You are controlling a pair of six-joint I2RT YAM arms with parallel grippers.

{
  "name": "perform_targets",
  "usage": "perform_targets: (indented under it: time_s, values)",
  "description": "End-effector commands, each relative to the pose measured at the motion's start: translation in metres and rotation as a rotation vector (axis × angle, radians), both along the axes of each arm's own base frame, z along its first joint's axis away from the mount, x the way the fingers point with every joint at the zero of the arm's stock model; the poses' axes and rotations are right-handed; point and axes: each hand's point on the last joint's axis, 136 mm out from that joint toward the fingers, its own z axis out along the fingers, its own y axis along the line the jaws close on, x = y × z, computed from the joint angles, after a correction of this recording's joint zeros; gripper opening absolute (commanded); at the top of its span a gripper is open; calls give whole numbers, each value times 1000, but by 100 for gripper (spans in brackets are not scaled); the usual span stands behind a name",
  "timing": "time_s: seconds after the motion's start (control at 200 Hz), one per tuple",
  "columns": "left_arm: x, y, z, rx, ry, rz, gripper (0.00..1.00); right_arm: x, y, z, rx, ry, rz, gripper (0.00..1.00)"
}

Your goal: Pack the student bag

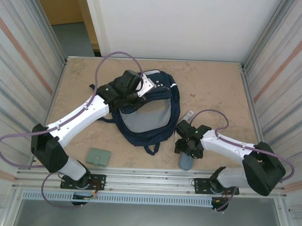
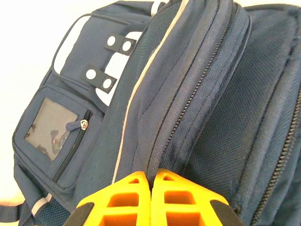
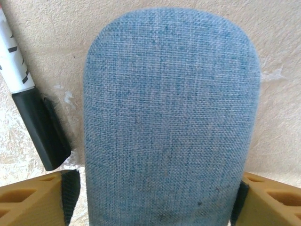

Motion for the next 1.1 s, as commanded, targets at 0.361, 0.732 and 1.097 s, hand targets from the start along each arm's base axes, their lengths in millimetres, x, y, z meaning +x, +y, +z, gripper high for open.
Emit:
perform_targets:
  time_s: [0.361,0.732,1.097]
  values:
    - [6,29,29,-2,-137,88,0,2,1,-3,39,-6,-4,60]
    - [2,24,23,-48,-74,58,0,23,40,69,221,-192,51,54]
    - [3,6,44,-196,-18,-26,0,87,147,126,658,-213,-145,57]
